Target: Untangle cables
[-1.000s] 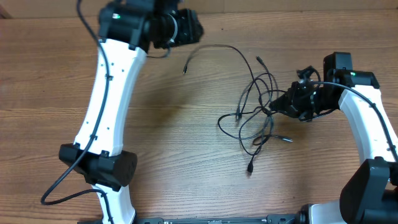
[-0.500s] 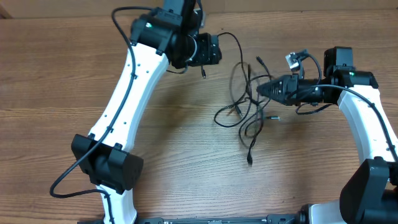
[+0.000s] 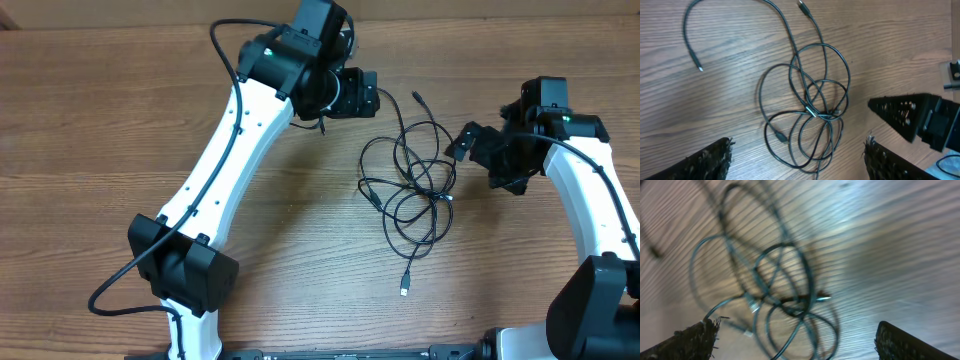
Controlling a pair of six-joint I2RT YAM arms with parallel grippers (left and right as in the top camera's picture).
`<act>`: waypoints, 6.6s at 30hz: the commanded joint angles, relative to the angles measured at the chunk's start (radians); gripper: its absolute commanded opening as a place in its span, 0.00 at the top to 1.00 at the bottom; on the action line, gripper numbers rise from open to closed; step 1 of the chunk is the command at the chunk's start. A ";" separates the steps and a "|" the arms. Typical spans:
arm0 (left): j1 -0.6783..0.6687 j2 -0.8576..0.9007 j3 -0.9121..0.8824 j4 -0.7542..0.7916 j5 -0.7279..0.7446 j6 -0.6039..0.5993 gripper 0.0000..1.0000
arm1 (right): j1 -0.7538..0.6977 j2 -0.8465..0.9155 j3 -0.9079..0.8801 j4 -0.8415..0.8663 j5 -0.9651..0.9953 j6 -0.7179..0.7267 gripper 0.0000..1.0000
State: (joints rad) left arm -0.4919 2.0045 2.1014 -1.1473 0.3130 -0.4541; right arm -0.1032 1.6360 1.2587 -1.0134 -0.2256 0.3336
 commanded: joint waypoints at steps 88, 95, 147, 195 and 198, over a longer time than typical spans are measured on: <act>-0.327 0.200 -0.586 0.830 -0.020 -1.296 0.51 | -0.116 -0.022 0.017 -0.035 0.336 0.273 0.00; -0.327 0.200 -0.586 0.833 -0.070 -1.296 0.56 | -0.116 -0.022 0.017 -0.035 0.336 0.273 0.00; -0.348 0.264 -0.588 0.863 -0.056 -1.172 0.90 | -0.116 -0.022 0.016 -0.037 0.336 0.273 0.00; -0.154 -0.038 -0.573 0.696 -0.064 -0.510 0.96 | 0.129 -0.022 -0.148 0.088 -0.165 0.250 0.08; -0.134 -0.038 -0.573 0.643 -0.053 -0.510 0.96 | 0.129 -0.024 -0.144 0.037 -0.166 0.233 0.04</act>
State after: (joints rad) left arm -0.6521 2.0048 1.5246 -0.4717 0.2420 -0.9943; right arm 0.0212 1.6337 1.1122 -0.9516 -0.3882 0.5999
